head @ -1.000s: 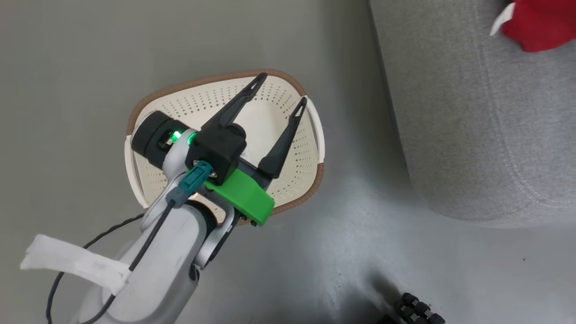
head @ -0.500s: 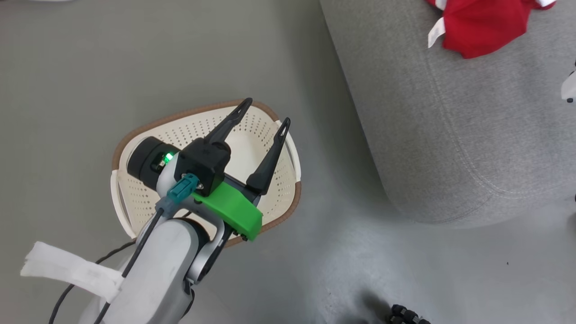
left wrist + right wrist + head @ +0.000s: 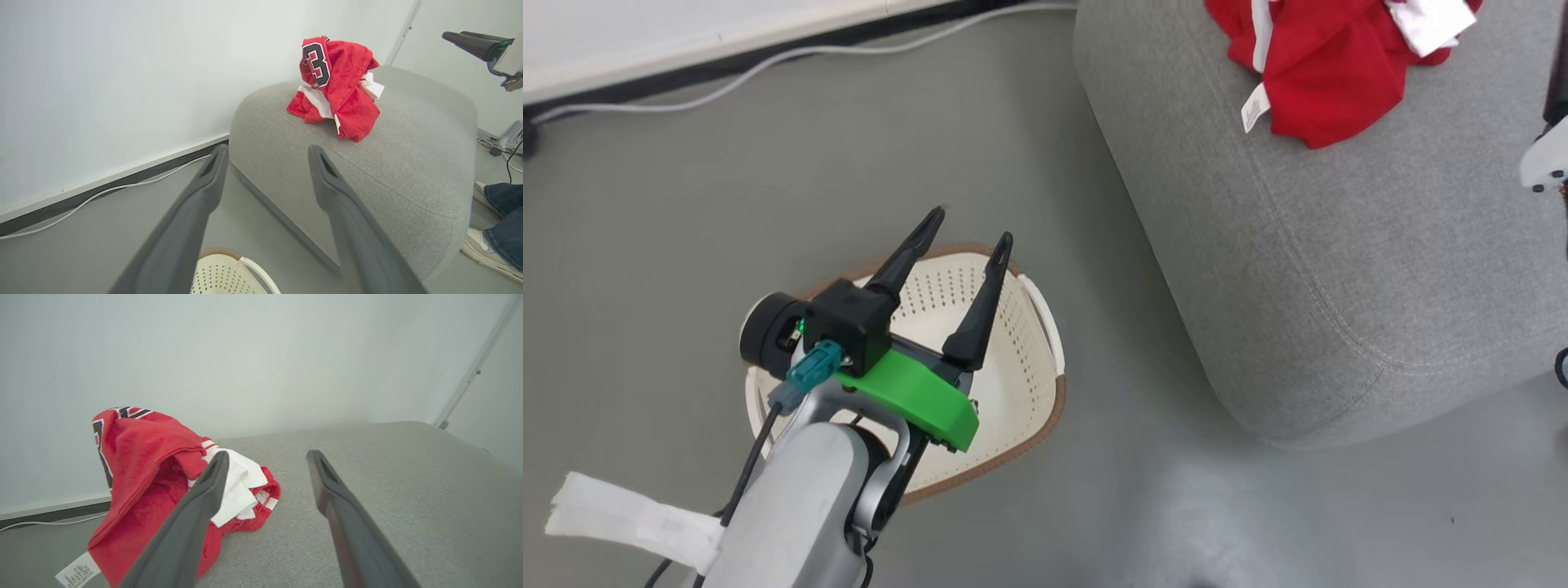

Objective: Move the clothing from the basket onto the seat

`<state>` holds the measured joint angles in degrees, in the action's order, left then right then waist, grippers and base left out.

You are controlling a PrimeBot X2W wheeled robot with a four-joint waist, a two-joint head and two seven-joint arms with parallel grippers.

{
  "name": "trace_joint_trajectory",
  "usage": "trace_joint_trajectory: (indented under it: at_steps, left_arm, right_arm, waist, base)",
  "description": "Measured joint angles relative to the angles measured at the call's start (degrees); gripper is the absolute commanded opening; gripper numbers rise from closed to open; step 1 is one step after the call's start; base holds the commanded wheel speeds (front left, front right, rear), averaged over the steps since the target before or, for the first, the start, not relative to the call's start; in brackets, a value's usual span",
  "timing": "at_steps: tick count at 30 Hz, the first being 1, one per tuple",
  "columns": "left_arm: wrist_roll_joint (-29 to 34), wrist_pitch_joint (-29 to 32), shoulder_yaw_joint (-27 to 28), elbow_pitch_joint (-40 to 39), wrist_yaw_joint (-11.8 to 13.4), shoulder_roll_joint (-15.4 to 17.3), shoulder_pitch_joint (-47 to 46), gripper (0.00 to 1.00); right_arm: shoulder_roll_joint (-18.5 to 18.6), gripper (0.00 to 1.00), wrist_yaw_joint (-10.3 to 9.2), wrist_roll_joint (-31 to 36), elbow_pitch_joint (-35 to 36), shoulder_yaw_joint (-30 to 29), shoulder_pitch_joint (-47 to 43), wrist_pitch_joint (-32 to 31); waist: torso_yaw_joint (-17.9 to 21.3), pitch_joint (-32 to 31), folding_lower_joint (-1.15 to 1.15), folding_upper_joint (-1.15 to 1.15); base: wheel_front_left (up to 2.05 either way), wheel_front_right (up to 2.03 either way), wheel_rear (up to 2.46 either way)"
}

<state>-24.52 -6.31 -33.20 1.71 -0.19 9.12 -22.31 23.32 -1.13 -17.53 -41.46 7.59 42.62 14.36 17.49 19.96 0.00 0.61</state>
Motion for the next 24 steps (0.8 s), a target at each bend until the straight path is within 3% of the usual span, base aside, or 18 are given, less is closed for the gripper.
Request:
trace_joint_trajectory:
  at_steps: [13, 24]
  left_arm:
    - [-3.0, -5.0, 4.2, 5.1, 2.2, -0.7, 5.2, 1.00]
    - [-3.5, -6.0, 7.3, 8.9, 3.8, -0.1, 8.9, 1.00]
  right_arm:
    - [-2.6, 1.00, 3.14, 0.5, 5.0, 2.0, -6.3, 0.1]
    - [-8.7, 1.00, 4.14, -0.4, 8.2, 3.9, -14.0, 0.2]
  waist:
    - [-4.2, -8.4, 0.00, 0.00]
    - [-10.7, -14.2, 0.00, 0.00]
  base:
    - [0.00, 0.00, 0.00]
    - [0.00, 0.00, 0.00]
